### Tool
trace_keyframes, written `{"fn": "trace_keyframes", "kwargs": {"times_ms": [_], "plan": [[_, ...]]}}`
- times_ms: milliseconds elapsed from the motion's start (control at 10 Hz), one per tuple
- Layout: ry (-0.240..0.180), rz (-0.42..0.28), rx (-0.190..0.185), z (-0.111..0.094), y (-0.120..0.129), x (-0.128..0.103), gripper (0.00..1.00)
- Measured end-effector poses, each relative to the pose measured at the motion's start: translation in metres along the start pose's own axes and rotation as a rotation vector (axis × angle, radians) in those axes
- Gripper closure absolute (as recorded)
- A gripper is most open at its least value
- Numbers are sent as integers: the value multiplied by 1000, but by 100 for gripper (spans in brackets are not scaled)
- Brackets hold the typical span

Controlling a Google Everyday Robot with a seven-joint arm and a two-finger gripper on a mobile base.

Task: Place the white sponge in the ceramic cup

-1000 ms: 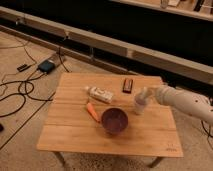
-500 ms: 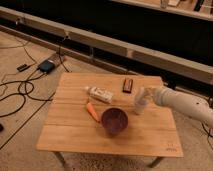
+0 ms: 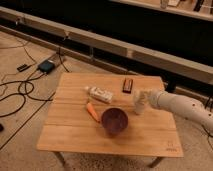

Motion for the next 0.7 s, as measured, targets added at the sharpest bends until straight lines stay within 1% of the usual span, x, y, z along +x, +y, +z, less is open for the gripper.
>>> {"fn": "trace_keyframes", "kwargs": {"times_ms": [200,400,700], "plan": [[6,45,13,3,-6,-3,100],[4,76,21,5,-10,-10,100],[8,67,29,7,-13,-13,100]]}}
